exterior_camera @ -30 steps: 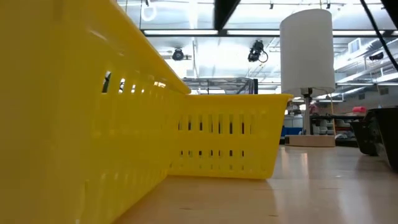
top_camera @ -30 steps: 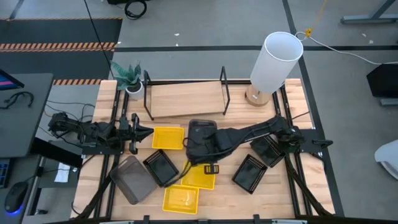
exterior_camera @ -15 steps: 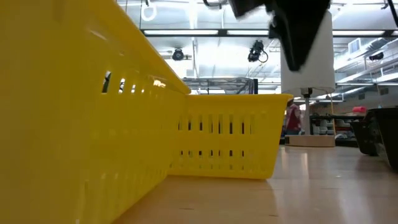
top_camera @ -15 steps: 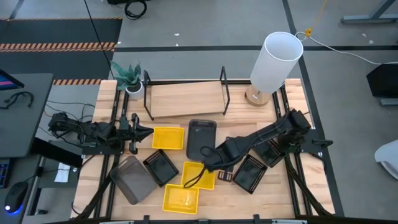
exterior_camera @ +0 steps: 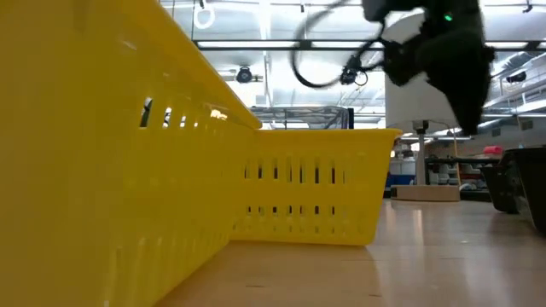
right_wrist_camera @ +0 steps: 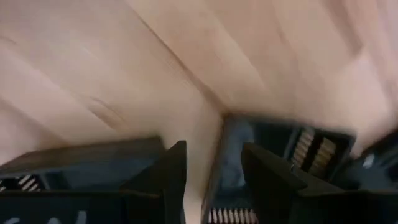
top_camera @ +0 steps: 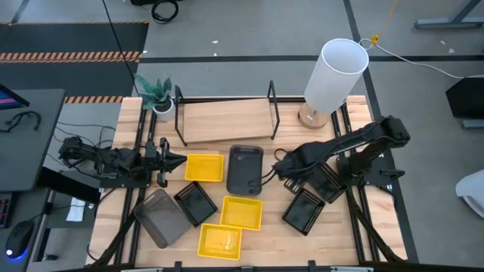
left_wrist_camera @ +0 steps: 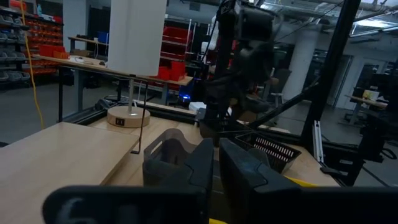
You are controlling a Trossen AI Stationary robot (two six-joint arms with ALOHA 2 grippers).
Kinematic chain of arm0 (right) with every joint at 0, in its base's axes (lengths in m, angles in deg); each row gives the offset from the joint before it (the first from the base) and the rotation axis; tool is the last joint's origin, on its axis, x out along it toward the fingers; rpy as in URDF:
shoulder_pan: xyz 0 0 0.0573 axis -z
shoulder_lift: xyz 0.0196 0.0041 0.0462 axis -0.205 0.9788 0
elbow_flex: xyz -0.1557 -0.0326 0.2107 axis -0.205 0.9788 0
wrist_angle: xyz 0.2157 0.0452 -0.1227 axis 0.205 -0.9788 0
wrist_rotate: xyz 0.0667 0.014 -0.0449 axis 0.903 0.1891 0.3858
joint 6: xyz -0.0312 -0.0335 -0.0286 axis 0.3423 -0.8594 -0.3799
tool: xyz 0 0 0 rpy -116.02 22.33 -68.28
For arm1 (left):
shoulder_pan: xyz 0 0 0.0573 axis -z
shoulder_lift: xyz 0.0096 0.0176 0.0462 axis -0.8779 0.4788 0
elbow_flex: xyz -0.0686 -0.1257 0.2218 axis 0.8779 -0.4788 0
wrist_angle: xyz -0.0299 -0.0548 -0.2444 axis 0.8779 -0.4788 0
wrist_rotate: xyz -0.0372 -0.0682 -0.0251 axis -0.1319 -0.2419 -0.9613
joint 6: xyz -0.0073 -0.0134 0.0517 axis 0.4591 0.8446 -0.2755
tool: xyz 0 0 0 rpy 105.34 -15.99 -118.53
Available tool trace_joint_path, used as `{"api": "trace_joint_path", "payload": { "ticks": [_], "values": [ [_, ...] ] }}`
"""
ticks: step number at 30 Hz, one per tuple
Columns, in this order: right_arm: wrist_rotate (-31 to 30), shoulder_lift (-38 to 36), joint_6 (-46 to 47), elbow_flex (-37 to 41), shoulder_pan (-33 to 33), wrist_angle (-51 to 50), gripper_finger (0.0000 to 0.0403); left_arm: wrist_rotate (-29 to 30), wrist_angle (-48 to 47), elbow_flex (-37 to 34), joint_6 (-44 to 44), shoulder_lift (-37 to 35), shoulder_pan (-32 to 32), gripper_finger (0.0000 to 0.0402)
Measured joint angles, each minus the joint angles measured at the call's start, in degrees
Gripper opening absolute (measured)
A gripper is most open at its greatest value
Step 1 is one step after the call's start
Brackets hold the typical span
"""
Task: Stack baskets on shelf by color
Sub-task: Stack the top black bin on the bottom right black bin
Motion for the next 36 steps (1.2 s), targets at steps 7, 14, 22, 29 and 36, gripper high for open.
{"api": "trace_joint_path", "payload": {
  "ticks": [7, 14, 22, 29, 36],
  "values": [
    [-0.2, -4.8, -4.9, 4.9, 2.5, -1.3, 0.0158, 0.0, 0.0, 0.0, 0.0, 0.0, 0.0, 0.0032],
    [-5.8, -4.1, -39.0, 4.9, 3.0, -2.2, 0.0158, 0.0, 0.0, 0.0, 0.0, 0.0, 0.0, 0.0033],
    [-6.2, 0.5, -60.9, 4.9, 4.6, -2.4, 0.0158, 0.0, 0.0, 0.0, 0.0, 0.0, 0.0, 0.0031],
    [-6.0, 4.1, -67.6, 5.0, 5.4, -2.6, 0.0158, 0.0, 0.0, 0.0, 0.0, 0.0, 0.0, 0.0034],
    [-5.6, 5.6, -70.7, 6.4, 5.4, -0.6, 0.0157, 0.0, 0.0, 0.0, 0.0, 0.0, 0.0, 0.0029]
  ]
}}
